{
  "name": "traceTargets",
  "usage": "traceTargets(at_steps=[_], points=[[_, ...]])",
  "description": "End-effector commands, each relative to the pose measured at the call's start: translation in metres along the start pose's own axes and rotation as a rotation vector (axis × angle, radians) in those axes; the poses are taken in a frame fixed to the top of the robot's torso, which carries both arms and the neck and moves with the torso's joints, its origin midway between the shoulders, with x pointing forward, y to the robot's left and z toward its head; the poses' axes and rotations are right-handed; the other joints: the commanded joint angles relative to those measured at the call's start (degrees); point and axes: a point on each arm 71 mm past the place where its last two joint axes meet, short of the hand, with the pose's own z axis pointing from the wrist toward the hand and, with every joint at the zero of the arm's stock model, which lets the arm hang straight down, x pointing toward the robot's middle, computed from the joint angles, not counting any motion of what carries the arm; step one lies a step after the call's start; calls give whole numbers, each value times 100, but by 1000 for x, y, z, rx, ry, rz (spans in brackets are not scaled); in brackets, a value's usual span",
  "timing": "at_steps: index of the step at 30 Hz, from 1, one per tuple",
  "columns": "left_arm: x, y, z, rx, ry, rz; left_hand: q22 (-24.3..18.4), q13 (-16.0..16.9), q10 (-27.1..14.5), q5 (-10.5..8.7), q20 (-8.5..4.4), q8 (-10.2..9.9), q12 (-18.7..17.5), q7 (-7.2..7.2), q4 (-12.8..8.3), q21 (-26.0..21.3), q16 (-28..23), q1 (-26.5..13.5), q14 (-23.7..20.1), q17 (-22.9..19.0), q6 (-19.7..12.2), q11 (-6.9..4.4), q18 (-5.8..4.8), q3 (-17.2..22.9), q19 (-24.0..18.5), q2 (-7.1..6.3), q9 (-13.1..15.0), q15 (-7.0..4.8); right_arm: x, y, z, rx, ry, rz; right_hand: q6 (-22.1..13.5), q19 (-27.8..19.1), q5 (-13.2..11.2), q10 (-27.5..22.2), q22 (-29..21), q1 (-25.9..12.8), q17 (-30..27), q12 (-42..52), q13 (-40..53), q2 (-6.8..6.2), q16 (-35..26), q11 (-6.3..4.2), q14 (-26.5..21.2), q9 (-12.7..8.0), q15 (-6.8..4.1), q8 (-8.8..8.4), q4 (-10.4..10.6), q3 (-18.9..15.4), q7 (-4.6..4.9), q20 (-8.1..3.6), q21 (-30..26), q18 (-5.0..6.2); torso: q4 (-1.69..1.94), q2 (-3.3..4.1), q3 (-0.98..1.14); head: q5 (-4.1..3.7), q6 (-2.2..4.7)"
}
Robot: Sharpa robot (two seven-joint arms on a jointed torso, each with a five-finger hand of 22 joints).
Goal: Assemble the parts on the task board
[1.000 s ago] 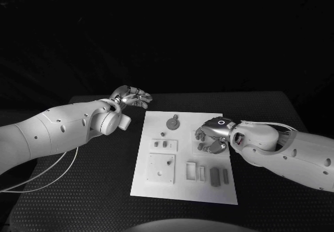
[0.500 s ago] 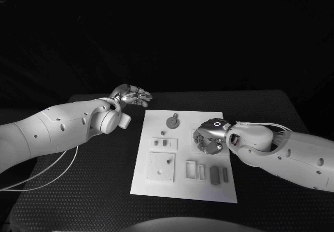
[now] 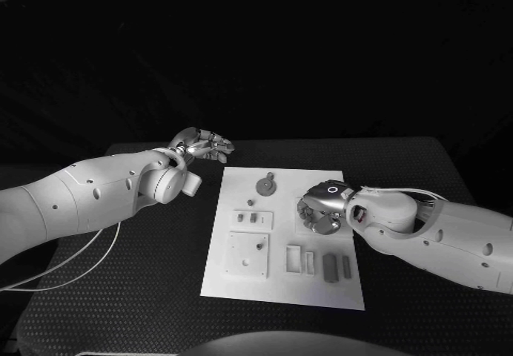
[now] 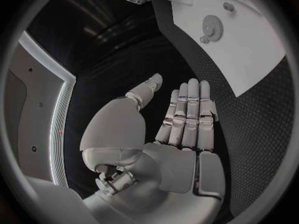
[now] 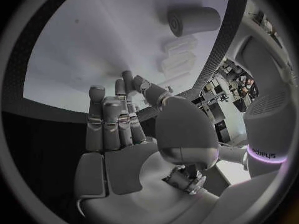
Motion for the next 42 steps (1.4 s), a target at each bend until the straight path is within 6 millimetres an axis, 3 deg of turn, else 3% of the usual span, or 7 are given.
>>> traceTargets(at_steps=[1,16,24,29,34,38,42], points=[[2,-2,0,10,14,-8,-6,-6,-4,-9,28,20,12,-19,9,7,-34,-18,24,7,-8,-30,21,-19,9,-3,-9,7,-2,2,0,2,-39,-37,85,16,1,70,117,86,-7,66,60,153,35,-28,25,9,-60,50,-24,-2,-24,-55,34,169,-1,1,-1,6,-13],[1,-2,0,12,7,-6,-10,-7,-5,-8,28,20,11,-18,11,6,-42,-15,24,16,-11,-30,21,-18,7,1,-11,8,-10,6,-7,-2,-118,-28,227,89,1,241,112,155,-7,148,202,193,52,-121,83,76,-155,142,-32,-38,-90,-99,82,169,-5,-3,3,37,-28],[1,-2,1,12,6,-6,-12,-7,-6,-9,28,21,11,-18,11,6,-46,-14,24,21,-12,-30,21,-19,6,1,-12,8,-41,15,-10,-28,-197,-20,239,93,1,254,112,158,-9,153,222,170,49,-129,85,87,-162,151,-31,-43,-96,-103,84,169,-5,-2,1,92,-26],[1,-2,1,14,5,-6,-13,-8,-6,-9,28,21,11,-18,11,6,-49,-13,24,24,-13,-29,21,-19,5,0,-12,8,-49,37,-2,-93,-222,-11,244,95,1,258,111,161,-9,155,229,164,48,-132,87,91,-165,154,-30,-44,-98,-104,86,169,-8,-2,-4,176,-25],[1,-2,2,17,-1,-4,-19,-8,-2,-9,27,26,14,-20,-7,7,-60,18,27,41,-12,-32,24,-12,5,0,-13,7,-44,72,12,-176,-233,5,244,95,1,258,111,162,-9,154,232,166,47,-132,88,92,-166,154,-29,-43,-98,-105,86,169,-21,-4,12,270,-52],[3,-3,3,18,3,-5,-20,-7,0,-8,27,29,15,-20,-9,8,-64,24,29,48,-9,-33,24,-10,6,4,-13,7,-39,94,21,-227,-226,16,241,95,1,255,110,166,-10,152,235,168,46,-133,87,93,-167,153,-31,-40,-98,-106,85,169,3,-2,2,322,-51],[5,-4,4,18,6,-5,-21,-7,2,-9,28,30,16,-20,-10,8,-66,26,29,51,-8,-33,24,-10,6,4,-13,7,-36,113,28,-268,-221,31,240,95,1,254,109,169,-11,151,238,170,44,-133,87,94,-168,152,-31,-38,-98,-106,85,169,2,0,1,399,-83]])
